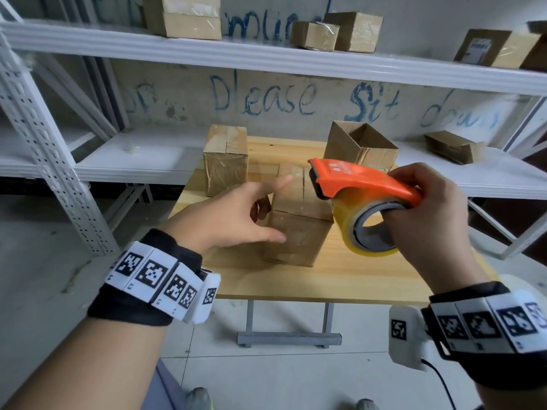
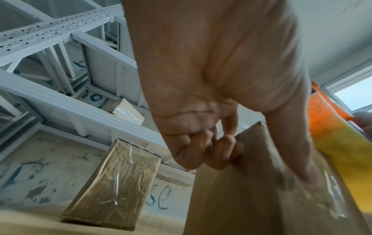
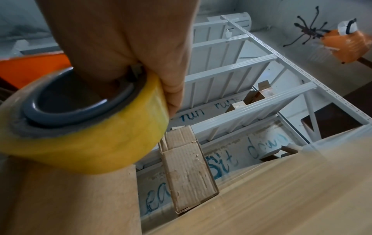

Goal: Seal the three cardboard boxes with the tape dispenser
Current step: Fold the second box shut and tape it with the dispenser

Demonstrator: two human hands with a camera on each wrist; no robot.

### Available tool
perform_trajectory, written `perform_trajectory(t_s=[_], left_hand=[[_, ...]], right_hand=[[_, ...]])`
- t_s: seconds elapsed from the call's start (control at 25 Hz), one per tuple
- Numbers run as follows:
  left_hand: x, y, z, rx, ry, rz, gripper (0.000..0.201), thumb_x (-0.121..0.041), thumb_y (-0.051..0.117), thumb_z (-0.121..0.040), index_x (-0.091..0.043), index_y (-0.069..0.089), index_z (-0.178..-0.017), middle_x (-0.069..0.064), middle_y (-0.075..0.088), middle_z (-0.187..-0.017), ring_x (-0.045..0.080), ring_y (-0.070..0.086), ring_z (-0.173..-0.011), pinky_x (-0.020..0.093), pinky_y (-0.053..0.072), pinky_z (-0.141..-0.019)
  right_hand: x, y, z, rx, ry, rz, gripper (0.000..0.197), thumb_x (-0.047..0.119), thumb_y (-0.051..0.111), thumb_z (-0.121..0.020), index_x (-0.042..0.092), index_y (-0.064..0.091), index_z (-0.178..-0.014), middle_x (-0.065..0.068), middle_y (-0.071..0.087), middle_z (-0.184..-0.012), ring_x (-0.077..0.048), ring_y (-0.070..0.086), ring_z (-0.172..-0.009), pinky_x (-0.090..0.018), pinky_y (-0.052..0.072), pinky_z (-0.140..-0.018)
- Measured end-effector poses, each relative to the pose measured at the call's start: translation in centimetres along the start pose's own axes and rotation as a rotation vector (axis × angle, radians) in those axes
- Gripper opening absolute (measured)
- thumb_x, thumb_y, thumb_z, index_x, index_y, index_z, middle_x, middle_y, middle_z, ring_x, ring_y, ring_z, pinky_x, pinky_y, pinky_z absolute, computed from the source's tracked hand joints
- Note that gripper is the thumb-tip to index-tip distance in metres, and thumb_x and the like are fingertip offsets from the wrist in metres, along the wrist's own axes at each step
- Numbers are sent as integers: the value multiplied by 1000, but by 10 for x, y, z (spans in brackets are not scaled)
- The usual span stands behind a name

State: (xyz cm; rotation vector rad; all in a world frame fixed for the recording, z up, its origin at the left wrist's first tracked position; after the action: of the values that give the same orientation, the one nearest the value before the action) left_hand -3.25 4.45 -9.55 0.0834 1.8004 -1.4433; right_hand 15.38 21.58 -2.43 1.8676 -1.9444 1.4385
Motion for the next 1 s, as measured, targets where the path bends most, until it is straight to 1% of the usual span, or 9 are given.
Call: perform_trajectory(t_s=[0.08, 0.16, 0.28, 0.44, 0.56, 0.64, 0.76, 0.88, 1.0], left_hand=[[-10, -10, 4, -55, 45, 166, 73, -58, 75, -79, -44, 45, -144, -24, 57, -102, -4, 55, -90, 28, 51, -90], [-21, -27, 7, -176, 105, 347, 38, -51, 60, -96, -21, 62, -119, -13, 59, -77, 1, 52, -65, 19, 45, -64], [-22, -35, 8, -257, 66, 559, 35, -36, 48, -105, -5, 63, -102, 3, 68, -79, 13, 52, -61, 20, 40, -52], [-28, -28, 7, -197, 37, 692, 21, -21, 56, -101, -4, 68, -104, 7, 79, -89, 18, 65, -73, 24, 45, -61], [-28, -27, 5, -145, 37, 818, 19, -11, 51, -103, -5, 67, -112, 9, 79, -93, 17, 74, -83, 24, 54, -72], [-29, -23, 3, -100, 41, 874, 20, -11, 53, -103, -4, 65, -118, 13, 78, -98, 19, 74, -85, 26, 57, -78], [-32, -15, 2, -28, 46, 971, 39, -20, 61, -97, -2, 57, -131, 21, 74, -112, 26, 74, -96, 26, 59, -81], [-32, -16, 2, -38, 41, 1062, 32, -11, 52, -101, 1, 55, -131, 14, 76, -104, 24, 75, -88, 24, 60, -77], [-36, -17, 5, -23, 48, 1214, 48, -15, 60, -86, 1, 52, -131, 11, 75, -99, 23, 76, -84, 25, 61, -71]], right_hand=[[5, -4, 1, -23, -47, -5, 48, -12, 65, -57, 24, 61, -88, 18, 58, -72, 14, 54, -68, -1, 35, -55], [6, -5, 2, -50, -78, 9, 51, -11, 72, -53, 23, 63, -90, 19, 57, -74, 7, 54, -67, -1, 36, -58], [6, -4, 3, -94, -102, 36, 53, -9, 78, -49, 18, 65, -93, 12, 60, -77, -6, 51, -67, -3, 36, -61], [12, -8, 6, -160, -153, 41, 47, -9, 73, -53, 13, 65, -94, 3, 62, -82, -11, 52, -74, -5, 35, -63], [15, -11, 7, -188, -168, 52, 46, -8, 71, -54, 12, 65, -95, 2, 62, -84, -16, 55, -76, -21, 38, -64], [18, -13, 8, -213, -192, 57, 46, -9, 69, -52, 10, 66, -95, 2, 60, -84, -12, 51, -75, -16, 35, -63], [22, -15, 13, -245, -209, 46, 48, -9, 68, -50, 8, 66, -94, 3, 58, -86, -4, 44, -76, -2, 33, -68], [28, -15, 14, -232, -244, 46, 48, -9, 68, -48, 6, 66, -93, 1, 59, -87, -1, 41, -77, 1, 31, -70], [28, -15, 14, -236, -244, 43, 49, -10, 70, -47, 6, 65, -93, -1, 59, -88, -1, 41, -77, 1, 30, -70]])
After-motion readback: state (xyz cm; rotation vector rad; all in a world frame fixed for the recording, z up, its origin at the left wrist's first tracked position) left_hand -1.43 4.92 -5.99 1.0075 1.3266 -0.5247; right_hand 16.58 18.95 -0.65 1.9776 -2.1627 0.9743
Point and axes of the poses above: each hand's wrist, its own z-axis away from the middle knuckle, its own y-axis out of the palm, x = y × z, the point moved 10 cm from there along -z, towards the middle knuckle
